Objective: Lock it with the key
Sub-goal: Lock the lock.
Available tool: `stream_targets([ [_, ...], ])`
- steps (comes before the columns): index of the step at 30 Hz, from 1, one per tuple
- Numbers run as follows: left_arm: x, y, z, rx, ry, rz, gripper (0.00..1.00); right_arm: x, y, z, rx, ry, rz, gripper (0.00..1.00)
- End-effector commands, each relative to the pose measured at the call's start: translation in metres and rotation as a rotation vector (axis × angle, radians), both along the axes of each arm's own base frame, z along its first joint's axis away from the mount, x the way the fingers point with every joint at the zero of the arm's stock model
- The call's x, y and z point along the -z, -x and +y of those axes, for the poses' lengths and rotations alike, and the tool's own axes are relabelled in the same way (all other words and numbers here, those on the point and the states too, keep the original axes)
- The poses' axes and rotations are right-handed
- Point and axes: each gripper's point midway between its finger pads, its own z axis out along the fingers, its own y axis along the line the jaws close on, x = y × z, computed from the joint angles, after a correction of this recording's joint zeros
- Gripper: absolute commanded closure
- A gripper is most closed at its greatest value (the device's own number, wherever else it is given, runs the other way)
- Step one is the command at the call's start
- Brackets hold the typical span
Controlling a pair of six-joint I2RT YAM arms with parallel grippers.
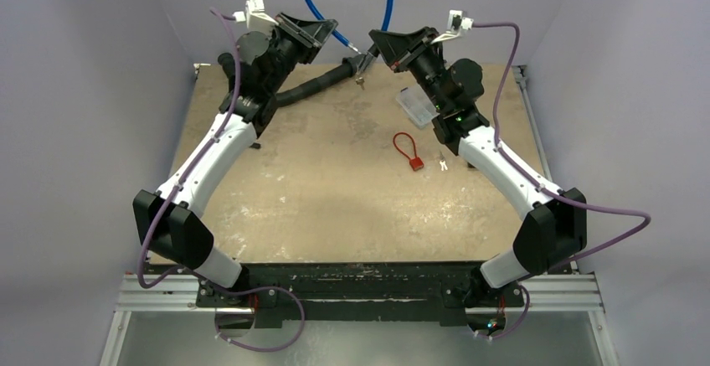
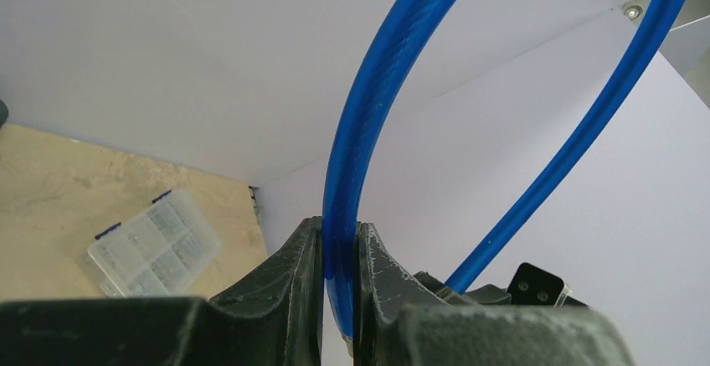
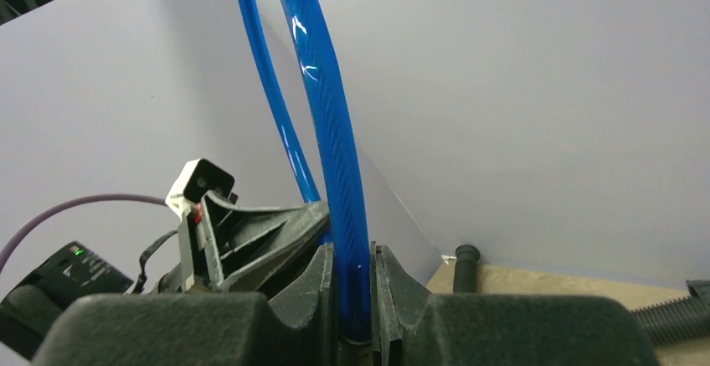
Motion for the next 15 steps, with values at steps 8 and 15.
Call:
stream_targets([
  [8,-0.049,0.034,-0.018,0.083,0.092,-0.082,1.0,-0.022,0.0,-0.014,0.088,-0.048,-0.046,1.0],
  [15,-0.058,0.038,-0.017,0.078,0.089,-0.123,1.0,-0.013,-0.001,-0.013,0.09,-0.036,-0.023,1.0],
])
